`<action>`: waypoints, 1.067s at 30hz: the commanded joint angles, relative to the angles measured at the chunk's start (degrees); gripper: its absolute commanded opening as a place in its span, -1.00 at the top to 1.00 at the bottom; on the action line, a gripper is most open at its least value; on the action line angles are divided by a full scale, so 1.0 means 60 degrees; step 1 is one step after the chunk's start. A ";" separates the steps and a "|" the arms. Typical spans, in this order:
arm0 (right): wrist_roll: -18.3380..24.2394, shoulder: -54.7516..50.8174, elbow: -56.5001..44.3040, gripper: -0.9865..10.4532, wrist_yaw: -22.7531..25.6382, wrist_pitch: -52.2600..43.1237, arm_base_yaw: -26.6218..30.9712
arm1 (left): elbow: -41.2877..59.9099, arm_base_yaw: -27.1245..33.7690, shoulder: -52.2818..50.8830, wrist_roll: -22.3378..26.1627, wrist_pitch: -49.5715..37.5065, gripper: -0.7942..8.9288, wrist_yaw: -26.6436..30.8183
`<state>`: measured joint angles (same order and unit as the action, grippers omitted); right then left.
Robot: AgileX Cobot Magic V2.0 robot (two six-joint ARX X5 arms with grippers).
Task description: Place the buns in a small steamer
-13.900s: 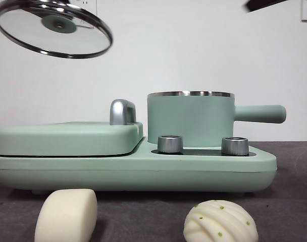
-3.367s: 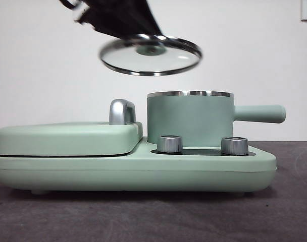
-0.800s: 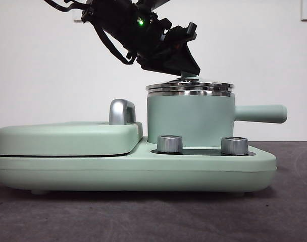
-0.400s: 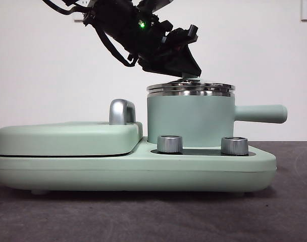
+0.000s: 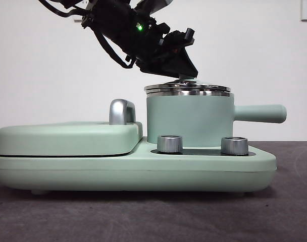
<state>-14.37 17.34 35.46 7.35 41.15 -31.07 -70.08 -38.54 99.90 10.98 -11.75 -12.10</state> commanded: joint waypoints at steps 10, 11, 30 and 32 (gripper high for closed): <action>0.0036 0.0029 0.0044 0.22 0.0044 -0.0062 -0.0058 | -0.0280 -0.0073 0.0219 -0.0018 -0.0237 0.82 -0.0248; 0.0036 0.0029 0.0044 0.22 0.0044 -0.0062 -0.0058 | -0.0280 -0.0080 0.0219 -0.0018 -0.0237 0.82 -0.0248; 0.0040 0.0029 0.0044 0.22 0.0040 -0.0062 -0.0058 | -0.0280 -0.0087 0.0219 -0.0200 -0.0175 0.82 -0.0495; 0.0040 0.0029 0.0044 0.22 0.0040 -0.0062 -0.0058 | -0.0280 -0.0087 0.0237 -0.0200 -0.0153 0.82 -0.0499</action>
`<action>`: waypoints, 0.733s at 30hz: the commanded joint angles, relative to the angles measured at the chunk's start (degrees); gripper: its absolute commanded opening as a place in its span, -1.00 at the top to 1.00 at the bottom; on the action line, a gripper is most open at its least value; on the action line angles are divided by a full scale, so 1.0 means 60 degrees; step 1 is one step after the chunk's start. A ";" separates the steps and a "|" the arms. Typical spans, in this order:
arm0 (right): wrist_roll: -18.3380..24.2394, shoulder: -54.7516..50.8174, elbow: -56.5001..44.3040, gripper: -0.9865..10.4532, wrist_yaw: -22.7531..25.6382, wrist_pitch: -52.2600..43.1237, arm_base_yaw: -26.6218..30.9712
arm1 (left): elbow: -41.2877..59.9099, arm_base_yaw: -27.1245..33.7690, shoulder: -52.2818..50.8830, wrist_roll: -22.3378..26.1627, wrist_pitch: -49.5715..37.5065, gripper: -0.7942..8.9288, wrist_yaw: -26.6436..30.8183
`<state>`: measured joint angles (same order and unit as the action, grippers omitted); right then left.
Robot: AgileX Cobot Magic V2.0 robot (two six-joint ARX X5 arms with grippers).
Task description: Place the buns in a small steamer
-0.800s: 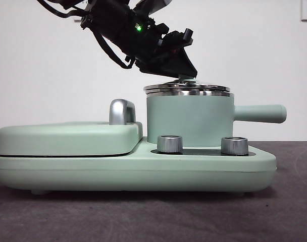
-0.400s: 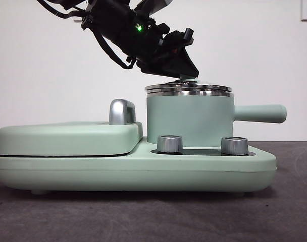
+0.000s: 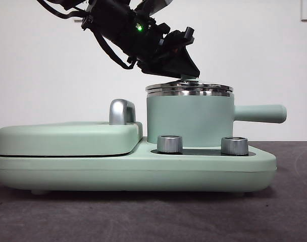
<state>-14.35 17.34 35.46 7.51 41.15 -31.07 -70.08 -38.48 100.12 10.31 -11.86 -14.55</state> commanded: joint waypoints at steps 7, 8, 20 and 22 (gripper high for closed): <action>0.0040 0.0029 0.0044 0.22 0.0015 -0.0062 -0.0058 | -0.0280 -0.0098 0.0288 -0.0084 0.0080 0.82 -0.0197; 0.0040 0.0029 0.0044 0.22 0.0015 -0.0062 -0.0058 | -0.0280 -0.0098 0.0306 -0.0084 0.0076 0.82 -0.0200; 0.0040 0.0029 0.0040 0.22 0.0015 -0.0062 -0.0058 | -0.0280 -0.0080 0.0390 0.0215 -0.0117 0.82 -0.0270; 0.0040 0.0029 0.0040 0.22 0.0015 -0.0062 -0.0058 | -0.0280 -0.0080 0.0393 0.0215 -0.0117 0.82 -0.0270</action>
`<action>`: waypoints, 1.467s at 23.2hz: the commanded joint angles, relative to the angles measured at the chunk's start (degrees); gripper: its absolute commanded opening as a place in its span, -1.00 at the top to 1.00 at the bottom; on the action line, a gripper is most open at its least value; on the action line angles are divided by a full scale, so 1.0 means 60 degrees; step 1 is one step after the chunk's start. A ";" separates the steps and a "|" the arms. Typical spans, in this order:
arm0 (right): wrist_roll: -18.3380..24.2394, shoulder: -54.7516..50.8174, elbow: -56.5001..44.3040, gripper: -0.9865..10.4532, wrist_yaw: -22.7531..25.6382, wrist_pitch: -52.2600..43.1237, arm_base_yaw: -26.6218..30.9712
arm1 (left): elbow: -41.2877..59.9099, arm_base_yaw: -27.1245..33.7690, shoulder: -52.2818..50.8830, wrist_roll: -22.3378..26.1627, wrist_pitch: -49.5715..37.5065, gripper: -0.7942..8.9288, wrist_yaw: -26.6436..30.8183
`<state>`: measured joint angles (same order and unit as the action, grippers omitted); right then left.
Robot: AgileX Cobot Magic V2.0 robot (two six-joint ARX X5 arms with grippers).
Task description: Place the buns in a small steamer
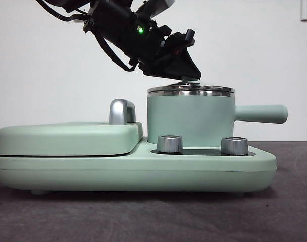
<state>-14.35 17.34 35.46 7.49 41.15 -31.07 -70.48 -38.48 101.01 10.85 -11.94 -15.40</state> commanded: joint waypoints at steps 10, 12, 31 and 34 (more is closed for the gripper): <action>0.0040 0.0029 0.0040 0.22 0.0018 -0.0062 -0.0058 | -0.0215 -0.0080 0.0240 0.0000 0.0062 0.69 -0.0128; 0.0040 0.0025 0.0040 0.22 0.0018 -0.0062 -0.0058 | -0.0215 -0.0080 0.0219 -0.0047 0.0069 0.47 -0.0124; 0.0153 0.0193 0.0040 0.22 -0.0568 -0.0106 -0.0058 | -0.0226 0.0605 -0.2652 -0.1224 0.6867 0.26 -0.0128; 0.0375 0.0681 0.0044 0.22 -0.1078 -0.0262 -0.0062 | -0.0102 0.0940 -0.3228 -0.1373 0.8018 0.26 -0.0346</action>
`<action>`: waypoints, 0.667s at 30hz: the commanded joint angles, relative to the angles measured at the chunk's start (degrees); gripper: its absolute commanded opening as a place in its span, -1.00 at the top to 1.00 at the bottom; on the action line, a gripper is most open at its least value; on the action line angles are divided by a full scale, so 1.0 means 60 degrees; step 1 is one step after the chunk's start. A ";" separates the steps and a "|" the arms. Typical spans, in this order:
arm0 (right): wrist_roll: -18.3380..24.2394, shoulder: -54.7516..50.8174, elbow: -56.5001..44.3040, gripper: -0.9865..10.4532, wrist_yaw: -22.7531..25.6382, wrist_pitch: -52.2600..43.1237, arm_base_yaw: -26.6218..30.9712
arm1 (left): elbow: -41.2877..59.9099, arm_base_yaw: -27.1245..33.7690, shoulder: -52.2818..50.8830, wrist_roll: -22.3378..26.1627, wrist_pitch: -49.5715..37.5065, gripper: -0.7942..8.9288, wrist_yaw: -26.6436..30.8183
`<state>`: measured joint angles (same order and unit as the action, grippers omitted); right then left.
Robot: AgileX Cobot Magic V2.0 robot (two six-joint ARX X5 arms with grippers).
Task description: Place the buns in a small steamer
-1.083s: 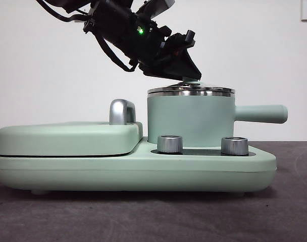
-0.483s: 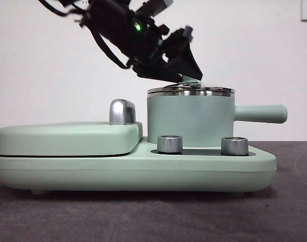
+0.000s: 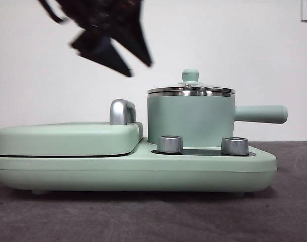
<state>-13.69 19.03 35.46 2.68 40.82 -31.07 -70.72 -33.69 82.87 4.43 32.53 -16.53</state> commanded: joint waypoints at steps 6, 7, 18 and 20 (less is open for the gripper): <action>0.0433 0.1963 0.0044 0.22 -0.1122 -0.1592 -0.0062 | 0.1632 0.0703 -0.2062 -0.0940 0.0543 0.26 -0.0259; 0.0437 0.2295 0.0047 0.22 -0.1264 -0.1960 -0.0062 | 0.2022 0.0805 -0.2466 -0.1035 0.0506 0.26 -0.0259; 0.0426 0.5042 0.0171 0.22 -0.2769 -0.4222 -0.0069 | 0.4105 0.1417 -0.5672 -0.1923 0.0594 0.26 0.0018; 0.0386 0.5115 0.0171 0.27 -0.2816 -0.4182 -0.0069 | 0.4105 0.1417 -0.5861 -0.1872 0.0758 0.34 0.0018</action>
<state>-11.81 49.43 35.53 -13.93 16.29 -31.07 -45.58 -24.97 47.40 -6.50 36.84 -16.51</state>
